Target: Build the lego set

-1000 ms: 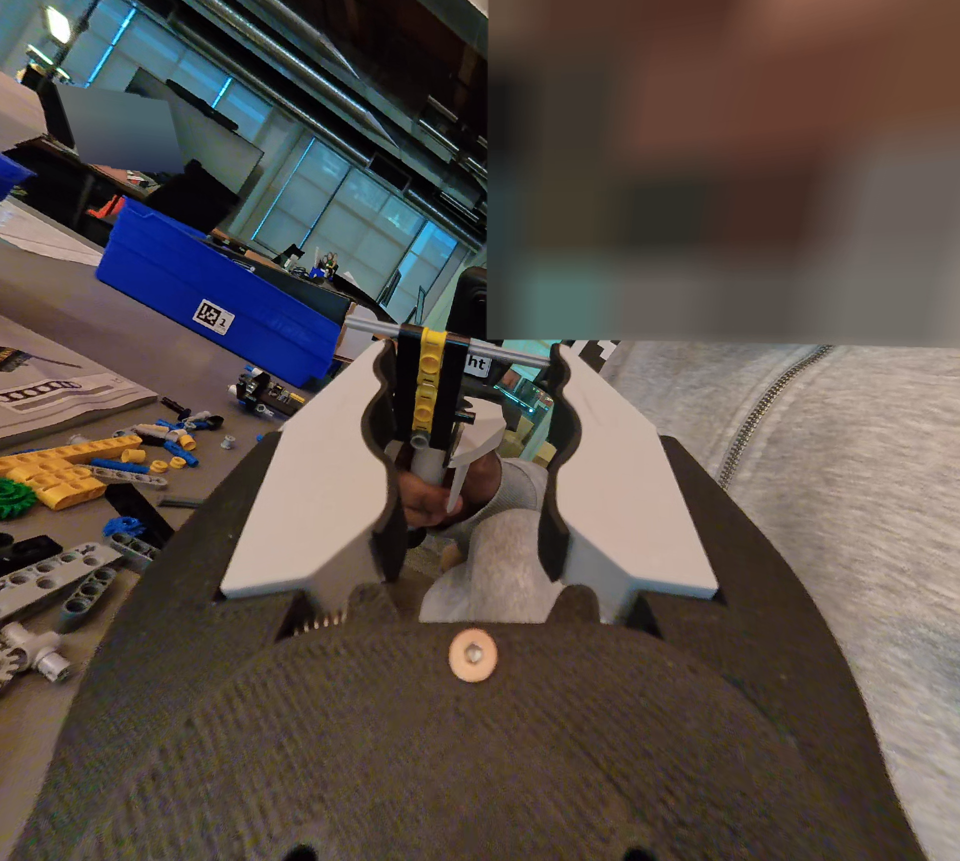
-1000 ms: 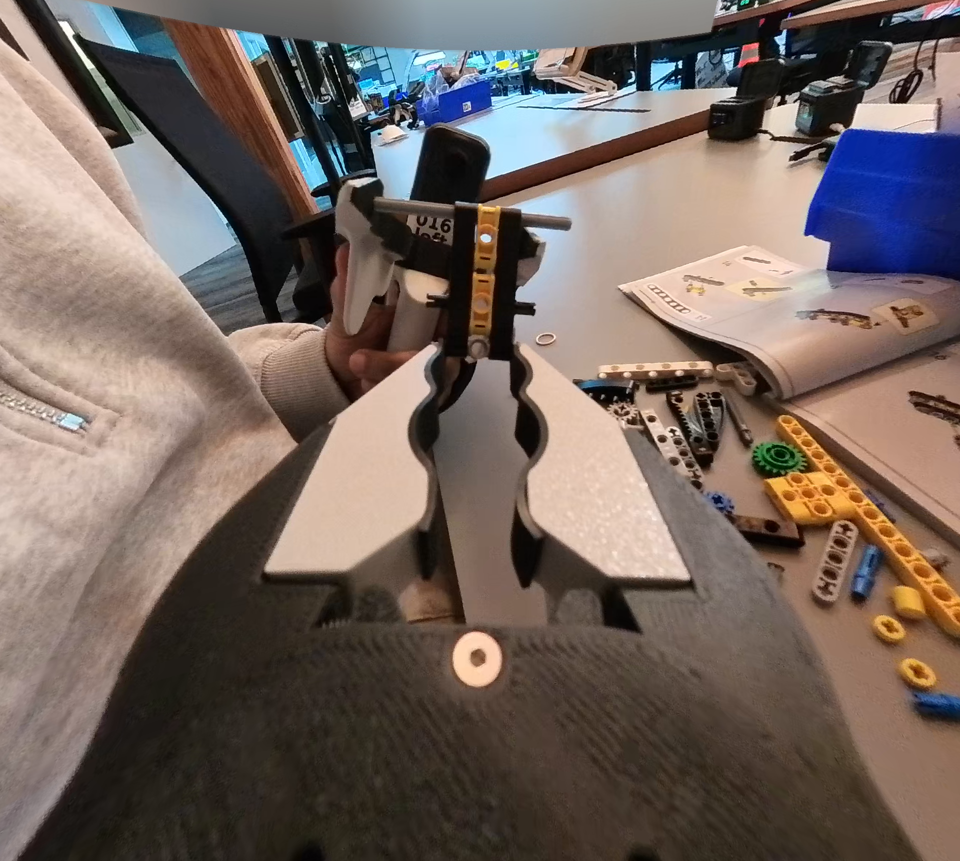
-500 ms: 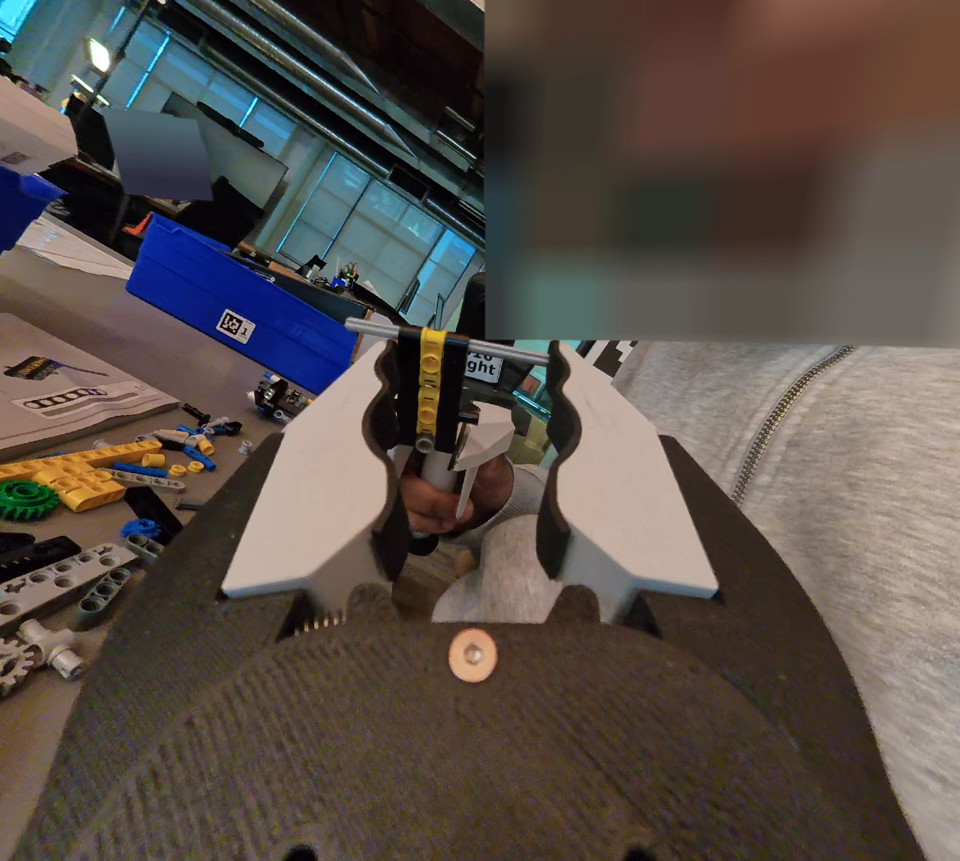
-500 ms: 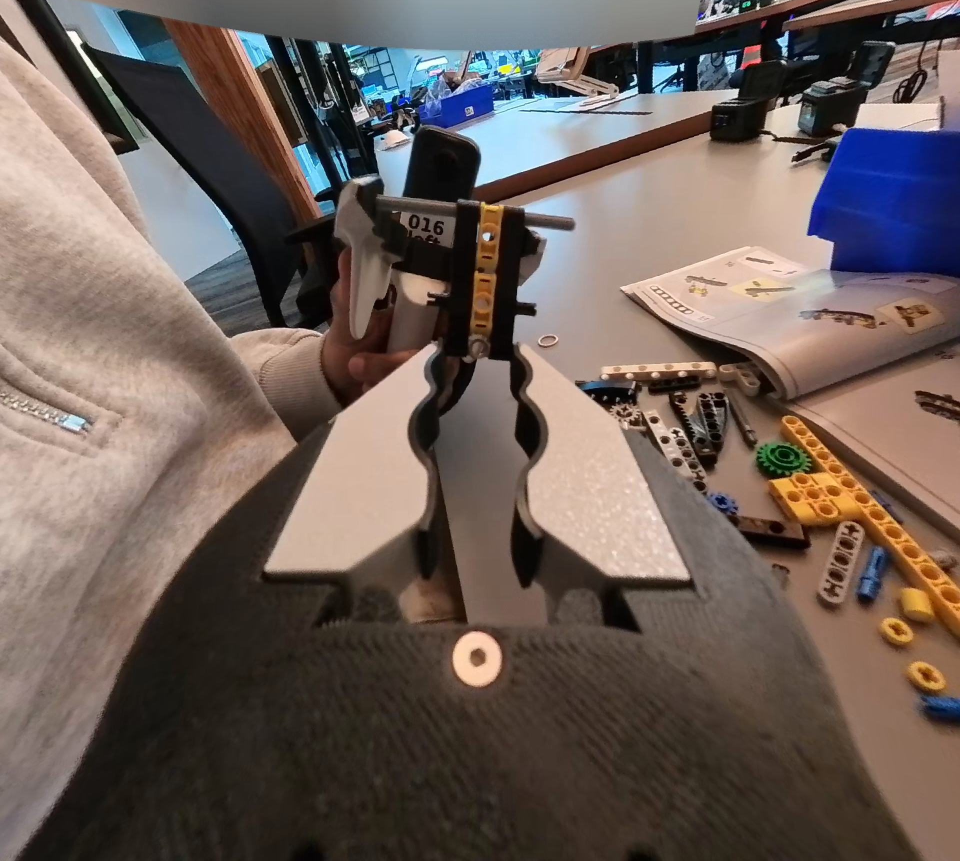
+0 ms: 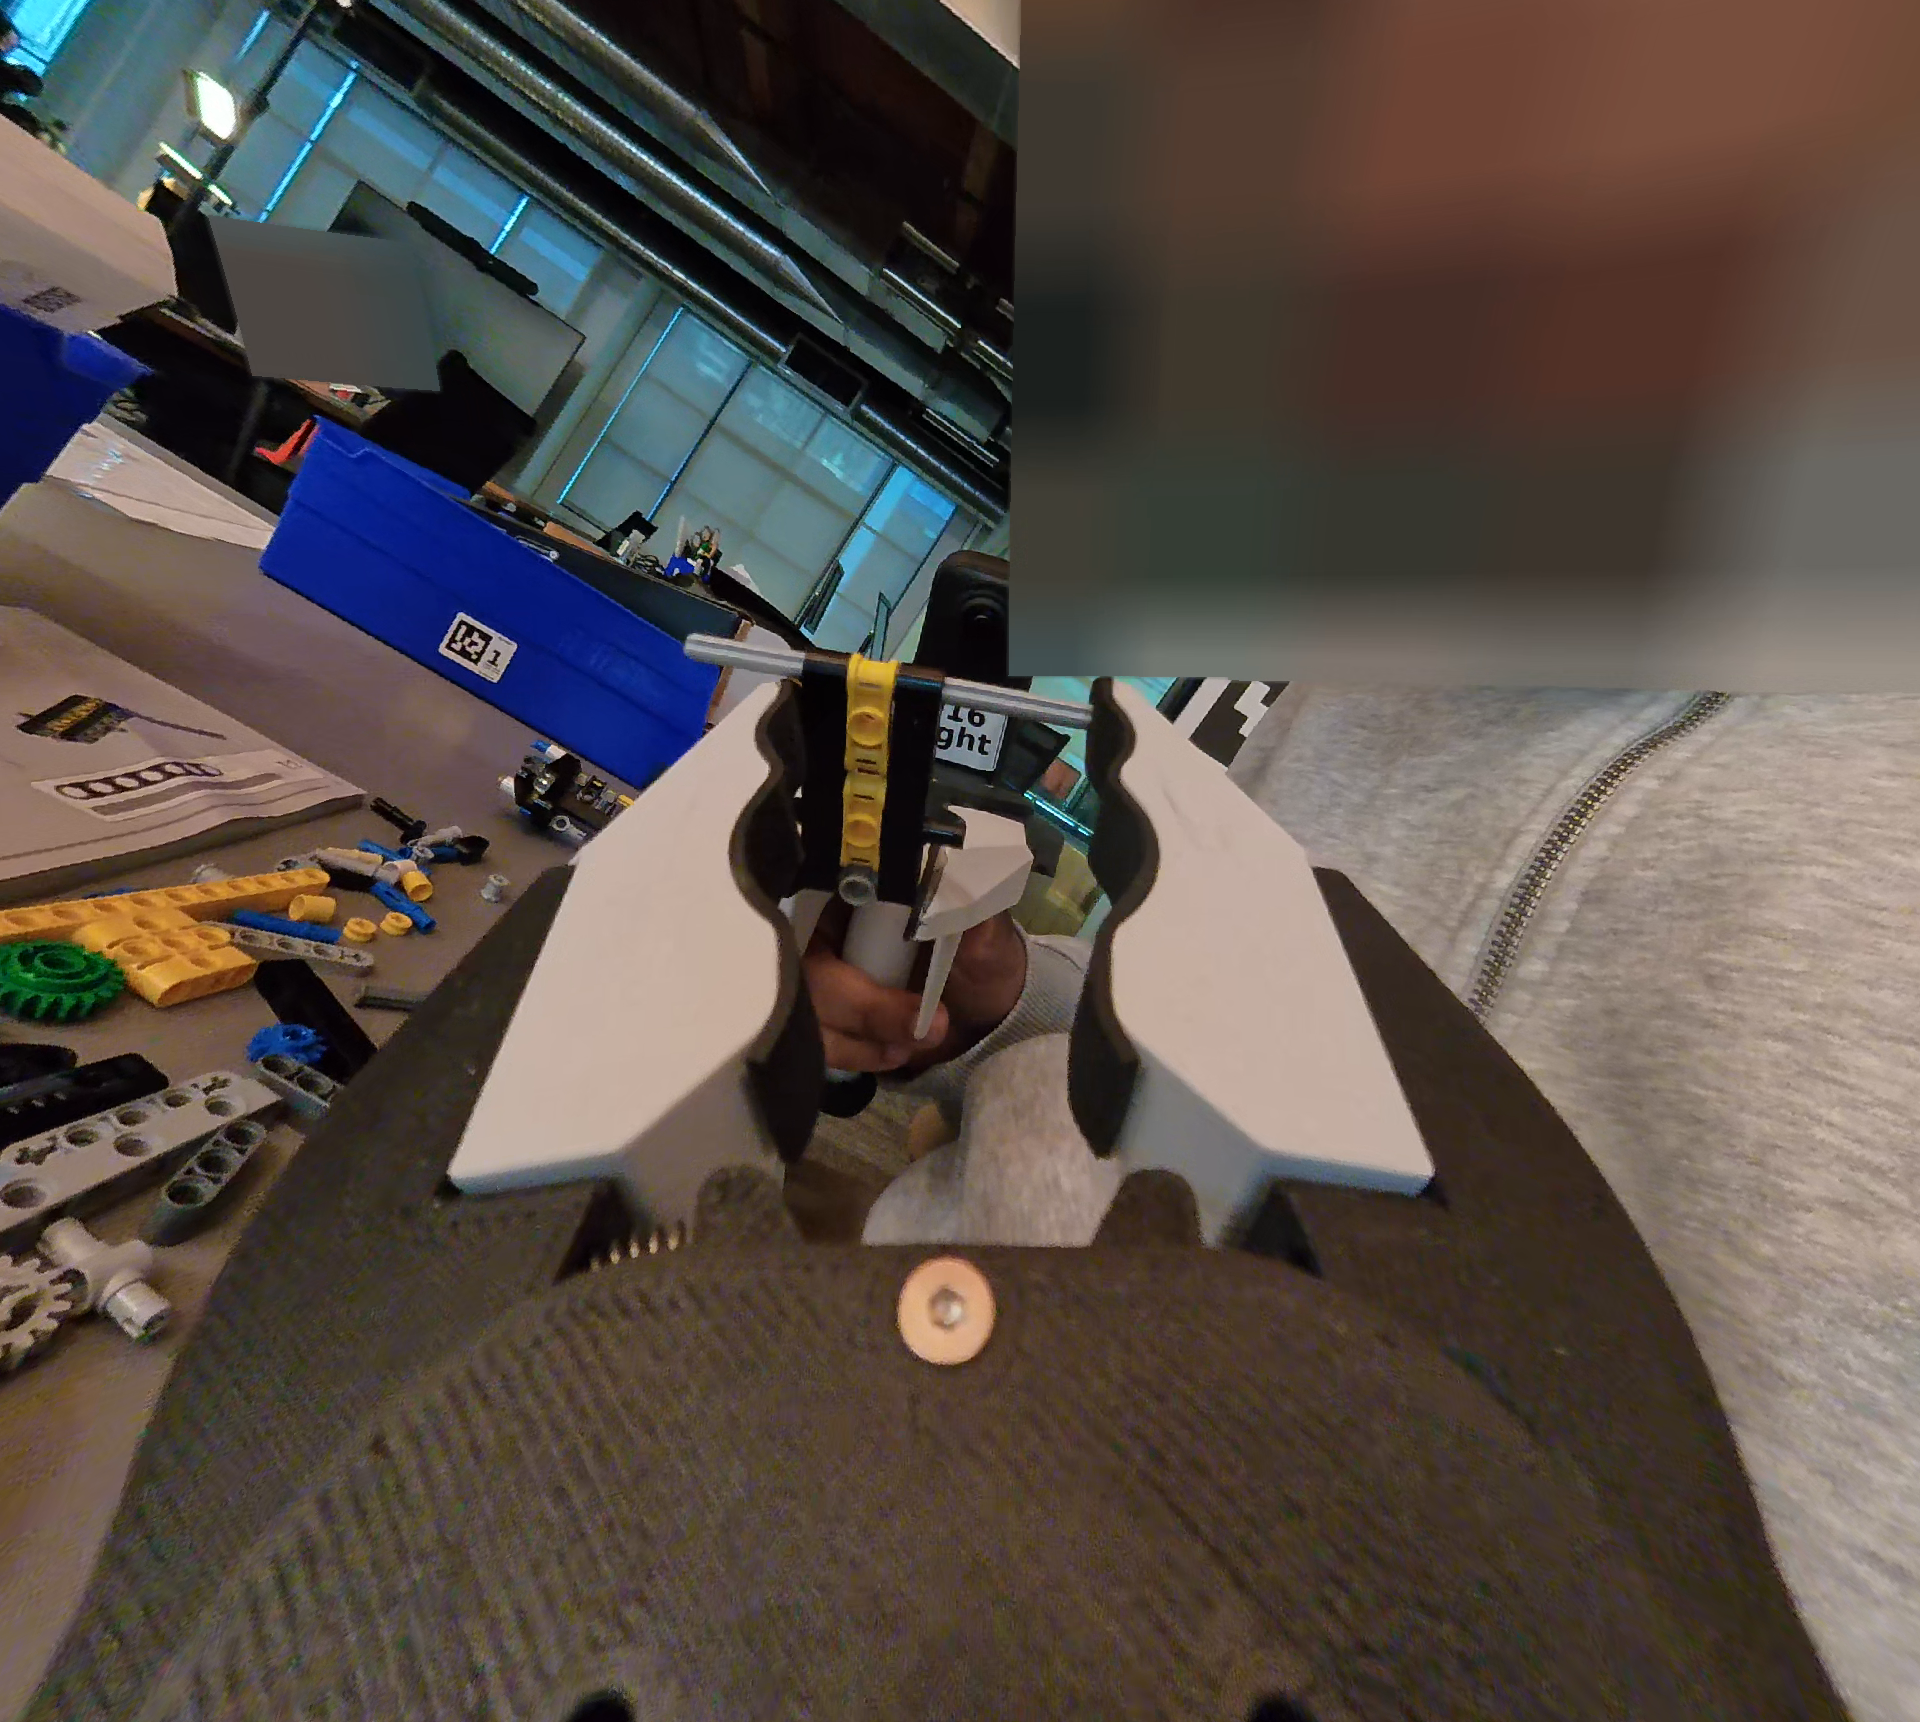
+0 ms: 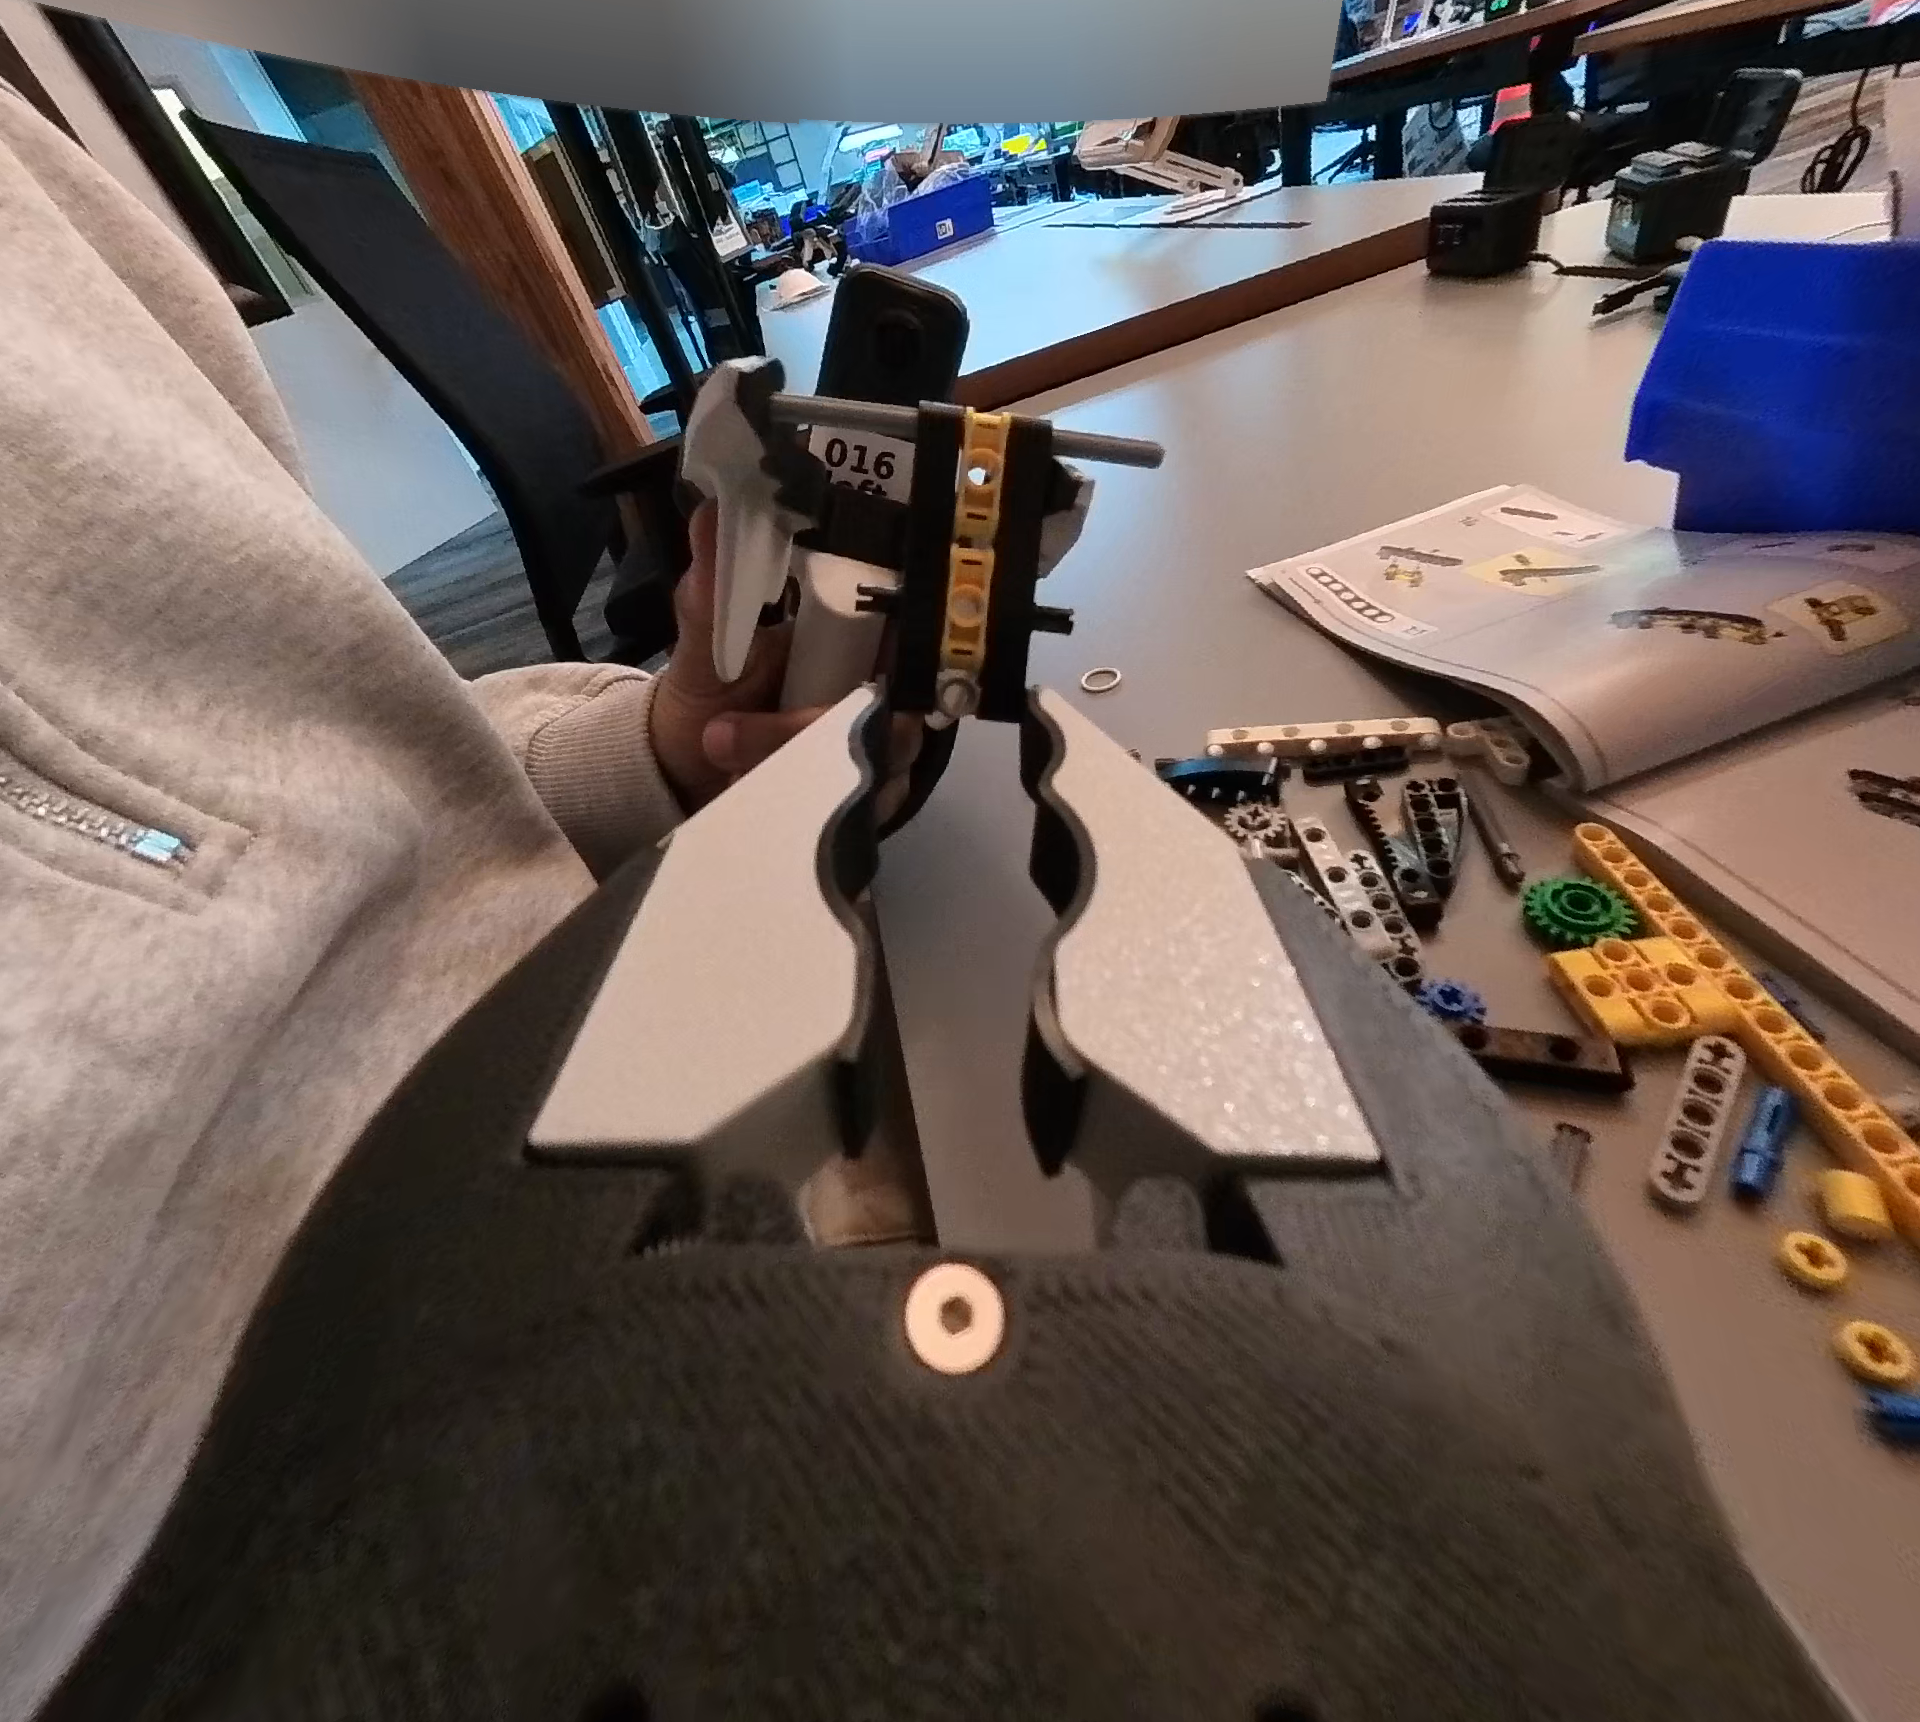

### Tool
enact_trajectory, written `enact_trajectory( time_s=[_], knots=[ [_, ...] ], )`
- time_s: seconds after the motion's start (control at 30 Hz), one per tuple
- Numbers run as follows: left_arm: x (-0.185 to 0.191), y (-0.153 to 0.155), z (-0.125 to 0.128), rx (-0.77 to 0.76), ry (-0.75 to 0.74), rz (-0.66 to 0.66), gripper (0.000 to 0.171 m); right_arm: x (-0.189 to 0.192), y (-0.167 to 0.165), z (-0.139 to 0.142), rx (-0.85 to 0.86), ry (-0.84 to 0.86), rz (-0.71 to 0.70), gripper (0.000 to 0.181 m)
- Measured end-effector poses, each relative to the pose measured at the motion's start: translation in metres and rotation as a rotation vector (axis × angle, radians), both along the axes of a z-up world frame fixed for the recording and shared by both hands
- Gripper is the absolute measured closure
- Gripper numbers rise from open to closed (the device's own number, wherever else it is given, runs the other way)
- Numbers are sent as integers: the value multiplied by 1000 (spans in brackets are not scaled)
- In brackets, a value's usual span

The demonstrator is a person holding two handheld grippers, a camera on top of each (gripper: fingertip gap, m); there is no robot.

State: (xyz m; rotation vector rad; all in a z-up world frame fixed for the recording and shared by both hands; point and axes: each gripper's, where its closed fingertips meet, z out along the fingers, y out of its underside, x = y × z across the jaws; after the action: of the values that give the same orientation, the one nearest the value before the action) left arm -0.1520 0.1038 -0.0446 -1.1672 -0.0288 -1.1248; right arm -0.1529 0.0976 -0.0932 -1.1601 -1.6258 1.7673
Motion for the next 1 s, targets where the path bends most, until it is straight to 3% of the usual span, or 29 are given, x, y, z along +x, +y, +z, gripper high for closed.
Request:
enact_trajectory(
  time_s=[0.53,0.6,1.0],
  knots=[
    [-1,3,-3,-17,-5,9,123,1,1,-1,-7,-4,3,158],
    [-8,4,-5,-24,-5,60,147,1,-2,-1,-2,2,10,158],
    [-1,2,-1,-6,-2,20,142,2,-3,1,-7,13,19,158]
  ],
)
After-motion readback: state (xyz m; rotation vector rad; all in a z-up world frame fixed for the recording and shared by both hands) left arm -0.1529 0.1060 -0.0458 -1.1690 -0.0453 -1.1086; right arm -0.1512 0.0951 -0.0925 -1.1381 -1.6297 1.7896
